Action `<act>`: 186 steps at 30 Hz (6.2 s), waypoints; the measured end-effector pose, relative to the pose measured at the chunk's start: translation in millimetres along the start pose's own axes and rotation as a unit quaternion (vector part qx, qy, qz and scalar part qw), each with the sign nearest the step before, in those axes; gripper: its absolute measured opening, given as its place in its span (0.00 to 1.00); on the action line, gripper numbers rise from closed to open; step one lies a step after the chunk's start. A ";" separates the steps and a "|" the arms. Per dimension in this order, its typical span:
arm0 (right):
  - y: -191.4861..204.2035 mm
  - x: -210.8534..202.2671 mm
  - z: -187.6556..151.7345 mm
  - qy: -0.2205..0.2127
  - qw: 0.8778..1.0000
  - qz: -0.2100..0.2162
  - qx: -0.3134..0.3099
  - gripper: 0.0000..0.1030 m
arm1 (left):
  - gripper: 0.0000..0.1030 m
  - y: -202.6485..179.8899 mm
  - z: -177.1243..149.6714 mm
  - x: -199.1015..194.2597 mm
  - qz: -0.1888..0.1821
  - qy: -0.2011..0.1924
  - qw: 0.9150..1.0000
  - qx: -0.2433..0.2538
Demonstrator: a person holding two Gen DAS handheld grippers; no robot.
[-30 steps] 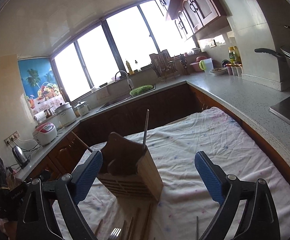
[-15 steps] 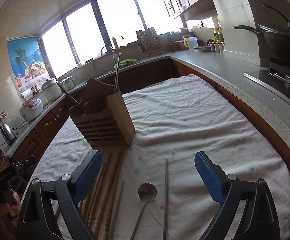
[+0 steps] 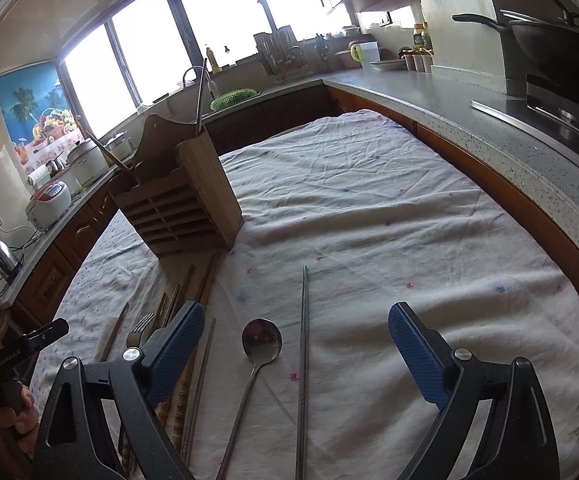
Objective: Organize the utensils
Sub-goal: 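Open the left tool and move it back over the utensils, then close the left tool on another bamboo chopstick, then carry the chopstick with the left tool and drop it into the holder, then open the left tool and return it over the fork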
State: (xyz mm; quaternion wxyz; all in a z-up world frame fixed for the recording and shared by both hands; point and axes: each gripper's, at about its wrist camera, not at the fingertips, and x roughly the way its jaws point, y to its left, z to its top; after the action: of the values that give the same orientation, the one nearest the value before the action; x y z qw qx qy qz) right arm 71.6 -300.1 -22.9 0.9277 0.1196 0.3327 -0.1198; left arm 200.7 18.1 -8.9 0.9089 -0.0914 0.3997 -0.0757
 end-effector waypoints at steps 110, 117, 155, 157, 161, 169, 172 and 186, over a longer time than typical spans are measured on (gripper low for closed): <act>98.0 23.3 196.3 -0.176 0.981 0.079 -0.020 0.04 | 0.04 -33.3 138.9 43.0 -0.073 -0.276 0.958 -0.010; 93.8 63.6 171.3 -0.135 0.988 0.073 -0.021 0.04 | 0.05 -28.4 128.3 86.5 -0.073 -0.224 0.972 -0.016; 37.0 -28.9 110.2 -0.155 0.981 0.101 0.054 0.91 | 0.76 7.5 47.7 -32.5 -0.086 -0.156 0.983 -0.050; 32.9 -31.9 100.0 -0.146 0.983 0.097 0.057 0.92 | 0.76 7.0 39.0 -38.2 -0.090 -0.145 0.984 -0.052; 25.9 -37.4 81.5 -0.128 0.986 0.089 0.053 0.92 | 0.76 7.3 22.5 -44.8 -0.089 -0.126 0.986 -0.056; 18.6 -45.4 49.9 -0.106 0.991 0.077 0.037 0.92 | 0.76 10.0 1.8 -49.1 -0.090 -0.097 0.989 -0.065; 16.9 -45.3 36.5 -0.099 0.992 0.071 0.035 0.92 | 0.76 7.3 -5.3 -47.4 -0.090 -0.087 0.990 -0.064; 13.7 -13.3 -2.6 -0.030 0.998 0.048 0.019 0.92 | 0.75 -14.1 -23.6 -16.6 -0.092 -0.019 0.994 -0.049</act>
State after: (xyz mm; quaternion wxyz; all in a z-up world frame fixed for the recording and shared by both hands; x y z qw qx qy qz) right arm 64.2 -284.4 -14.3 0.9393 0.1496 0.2967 -0.0852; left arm 171.2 5.3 -9.5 0.8999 -0.1741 0.3754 -0.1376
